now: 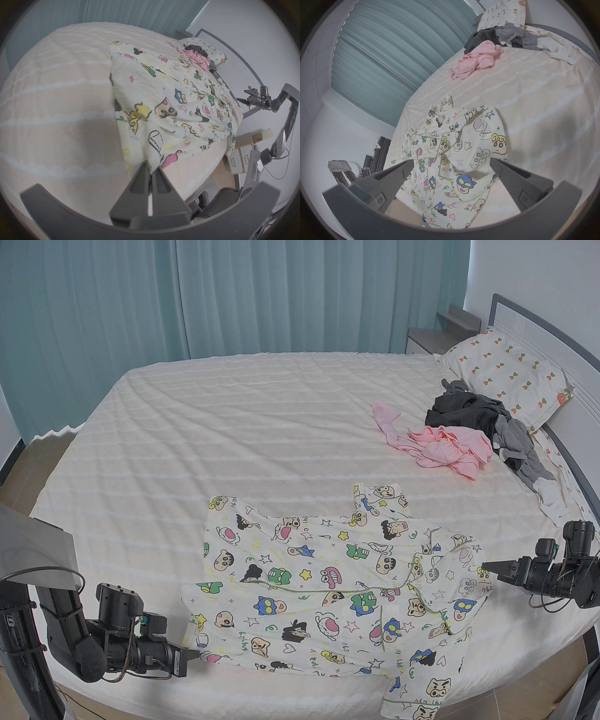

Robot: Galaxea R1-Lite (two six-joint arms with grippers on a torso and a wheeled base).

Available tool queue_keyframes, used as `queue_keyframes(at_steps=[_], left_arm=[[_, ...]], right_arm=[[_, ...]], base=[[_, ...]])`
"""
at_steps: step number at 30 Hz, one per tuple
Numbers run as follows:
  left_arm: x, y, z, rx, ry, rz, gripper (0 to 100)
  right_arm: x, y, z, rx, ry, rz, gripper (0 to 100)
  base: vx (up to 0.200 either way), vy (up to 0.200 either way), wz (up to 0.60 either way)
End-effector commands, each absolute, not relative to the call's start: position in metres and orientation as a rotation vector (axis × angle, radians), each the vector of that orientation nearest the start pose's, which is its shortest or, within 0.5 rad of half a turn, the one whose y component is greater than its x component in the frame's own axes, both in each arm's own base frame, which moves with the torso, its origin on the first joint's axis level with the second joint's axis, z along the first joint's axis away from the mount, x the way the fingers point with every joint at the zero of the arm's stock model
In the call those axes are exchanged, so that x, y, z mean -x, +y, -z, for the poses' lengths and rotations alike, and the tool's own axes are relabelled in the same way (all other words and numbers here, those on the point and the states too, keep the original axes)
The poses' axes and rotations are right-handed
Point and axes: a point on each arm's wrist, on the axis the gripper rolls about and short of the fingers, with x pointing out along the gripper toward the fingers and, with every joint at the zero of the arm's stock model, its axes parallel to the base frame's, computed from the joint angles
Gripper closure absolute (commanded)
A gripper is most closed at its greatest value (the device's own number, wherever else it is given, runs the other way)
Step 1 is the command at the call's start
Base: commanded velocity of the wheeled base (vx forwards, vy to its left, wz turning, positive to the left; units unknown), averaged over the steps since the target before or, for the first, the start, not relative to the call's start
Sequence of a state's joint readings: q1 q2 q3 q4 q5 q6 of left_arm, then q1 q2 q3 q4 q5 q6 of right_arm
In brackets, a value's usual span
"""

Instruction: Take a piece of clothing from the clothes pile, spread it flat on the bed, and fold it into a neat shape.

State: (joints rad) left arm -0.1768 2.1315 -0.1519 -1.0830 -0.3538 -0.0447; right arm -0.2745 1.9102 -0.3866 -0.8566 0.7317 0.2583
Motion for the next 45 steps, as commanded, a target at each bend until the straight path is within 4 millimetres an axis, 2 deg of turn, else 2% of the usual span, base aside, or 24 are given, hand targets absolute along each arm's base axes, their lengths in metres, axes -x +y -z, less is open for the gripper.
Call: queue_keyframes(at_steps=[1, 3, 6, 17, 23, 24, 33, 36, 45], left_arm=[[-0.204, -0.043, 0.006, 0.123, 0.910, 0.469, 100], [-0.190, -0.041, 0.005, 0.125, 0.943, 0.466, 100], [-0.179, -0.039, 0.008, 0.128, 0.989, 0.463, 100], [-0.170, -0.041, 0.012, 0.216, 1.096, 0.516, 100], [-0.168, -0.036, 0.015, 0.236, 1.138, 0.487, 100], [-0.168, -0.035, 0.015, 0.241, 1.138, 0.480, 0], [-0.168, -0.037, 0.015, 0.314, 1.151, 0.500, 0], [-0.168, -0.038, 0.011, 0.347, 1.144, 0.489, 0], [-0.167, -0.037, -0.016, 0.462, 1.028, 0.441, 0]], right_arm=[[-0.253, -0.055, -0.051, -0.569, 0.651, -0.366, 0], [-0.253, -0.055, -0.051, -0.568, 0.651, -0.366, 0], [-0.252, -0.055, -0.051, -0.566, 0.653, -0.368, 0], [-0.246, -0.053, -0.049, -0.552, 0.631, -0.371, 0], [-0.245, -0.051, -0.048, -0.543, 0.632, -0.374, 0], [-0.244, -0.051, -0.047, -0.543, 0.633, -0.374, 0], [-0.229, -0.046, -0.042, -0.484, 0.661, -0.389, 0], [-0.224, -0.039, -0.039, -0.470, 0.685, -0.410, 0], [-0.199, -0.032, -0.033, -0.484, 0.746, -0.401, 0]], base=[[0.000, 0.000, 0.00], [0.000, 0.000, 0.00], [0.000, 0.000, 0.00], [0.000, 0.000, 0.00], [0.000, 0.000, 0.00], [0.000, 0.000, 0.00], [0.000, 0.000, 0.00], [0.000, 0.000, 0.00], [0.000, 0.000, 0.00]])
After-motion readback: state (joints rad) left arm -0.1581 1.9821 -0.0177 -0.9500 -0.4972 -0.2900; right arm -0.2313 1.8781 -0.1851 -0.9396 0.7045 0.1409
